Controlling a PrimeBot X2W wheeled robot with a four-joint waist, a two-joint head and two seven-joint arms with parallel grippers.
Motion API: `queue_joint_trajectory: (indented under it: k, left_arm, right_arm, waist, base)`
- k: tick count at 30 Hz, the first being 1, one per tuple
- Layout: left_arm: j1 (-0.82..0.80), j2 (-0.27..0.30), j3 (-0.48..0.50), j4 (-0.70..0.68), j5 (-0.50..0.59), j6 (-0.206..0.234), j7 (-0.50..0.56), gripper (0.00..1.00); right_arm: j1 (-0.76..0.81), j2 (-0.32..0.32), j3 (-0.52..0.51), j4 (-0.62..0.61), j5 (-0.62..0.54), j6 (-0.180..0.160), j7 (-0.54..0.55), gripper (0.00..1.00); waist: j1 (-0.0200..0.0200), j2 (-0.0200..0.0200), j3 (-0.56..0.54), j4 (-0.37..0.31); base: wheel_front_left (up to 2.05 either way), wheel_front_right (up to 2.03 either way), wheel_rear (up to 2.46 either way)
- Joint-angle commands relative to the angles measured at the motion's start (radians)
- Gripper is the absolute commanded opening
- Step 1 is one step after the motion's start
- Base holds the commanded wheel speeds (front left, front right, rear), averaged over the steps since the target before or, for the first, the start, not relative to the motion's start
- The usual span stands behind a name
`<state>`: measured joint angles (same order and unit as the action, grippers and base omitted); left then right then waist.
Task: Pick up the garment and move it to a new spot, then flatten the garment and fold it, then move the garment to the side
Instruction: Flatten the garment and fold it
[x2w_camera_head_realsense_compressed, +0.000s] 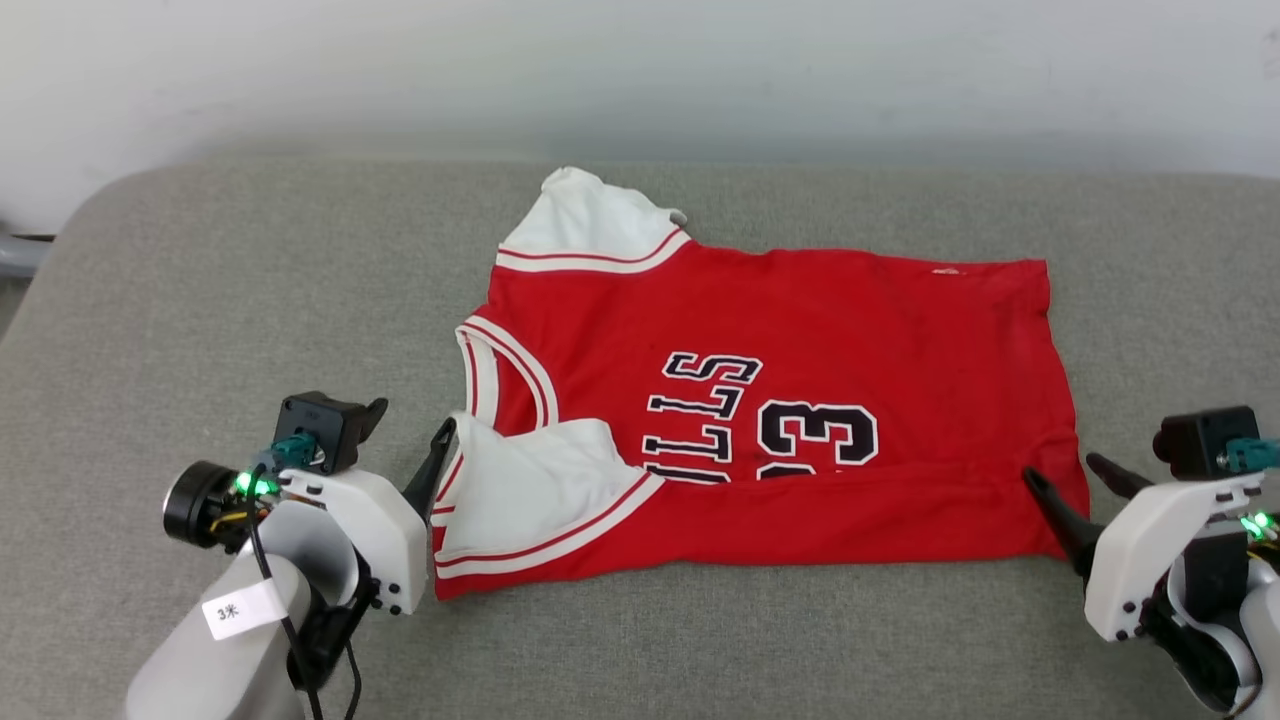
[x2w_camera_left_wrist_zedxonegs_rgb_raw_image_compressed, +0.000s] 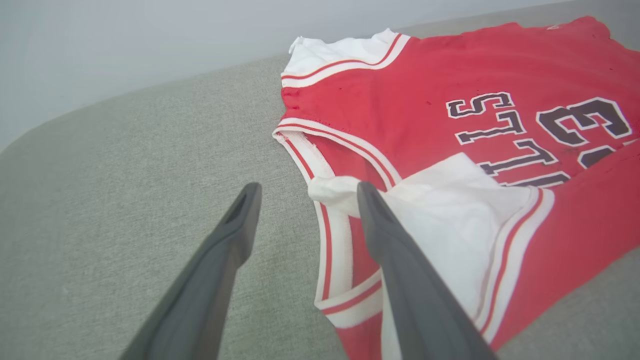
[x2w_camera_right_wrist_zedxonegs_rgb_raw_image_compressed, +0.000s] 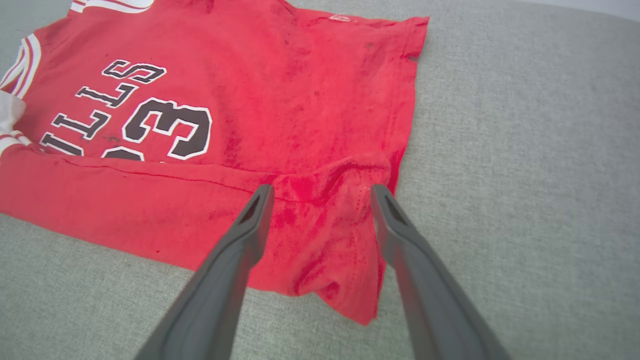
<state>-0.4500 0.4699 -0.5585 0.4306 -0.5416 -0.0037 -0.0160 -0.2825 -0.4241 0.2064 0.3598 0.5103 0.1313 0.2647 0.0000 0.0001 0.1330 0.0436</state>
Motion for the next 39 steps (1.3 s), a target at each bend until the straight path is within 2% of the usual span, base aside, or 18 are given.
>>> queue_joint_trajectory:
  k: [1, 4, 10, 20, 24, 27, 39]
  left_arm:
    - [0.022, -0.007, 0.004, -0.008, -0.007, 0.010, 0.003, 1.00]
    - [0.072, -0.024, 0.024, -0.058, -0.044, 0.048, 0.015, 1.00]
    - [0.194, 0.001, 0.034, -0.210, -0.083, 0.123, 0.087, 1.00]
    - [0.339, 0.073, 0.021, -0.441, -0.126, 0.225, 0.279, 1.00]
    - [0.333, 0.076, 0.024, -0.458, -0.127, 0.257, 0.319, 1.00]
    - [0.312, 0.081, 0.027, -0.445, -0.115, 0.279, 0.338, 1.00]
    - [0.258, 0.068, 0.020, -0.340, -0.100, 0.304, 0.364, 1.00]
  right_arm:
    - [0.018, -0.003, -0.003, -0.008, -0.004, -0.001, 0.004, 1.00]
    - [0.049, -0.010, -0.018, -0.045, -0.031, -0.001, 0.029, 1.00]
    - [0.130, -0.018, -0.038, -0.179, -0.034, -0.001, 0.165, 1.00]
    - [0.277, 0.065, -0.214, -0.394, -0.129, -0.001, 0.487, 1.00]
    - [0.305, 0.099, -0.257, -0.479, -0.157, -0.001, 0.588, 1.00]
    - [0.305, 0.114, -0.274, -0.533, -0.172, -0.001, 0.624, 1.00]
    - [0.269, 0.131, -0.282, -0.604, -0.203, -0.001, 0.642, 1.00]
  waist:
    - [0.0000, -0.0001, -0.024, 0.006]
    - [0.0000, -0.0001, -0.053, 0.008]
    - [0.0000, -0.0001, -0.079, 0.007]
    - [0.0000, -0.0001, -0.049, -0.012]
    - [0.0000, -0.0001, -0.015, -0.019]
    - [0.0000, -0.0001, 0.011, -0.024]
    - [0.0000, -0.0001, 0.098, -0.049]
  base:
    - [0.00, 0.00, 0.00]
    - [0.00, 0.00, 0.00]
    - [0.00, 0.00, 0.00]
    - [0.00, 0.00, 0.00]
    - [0.00, 0.00, 0.00]
    - [0.00, 0.00, 0.00]
    - [0.00, 0.00, 0.00]
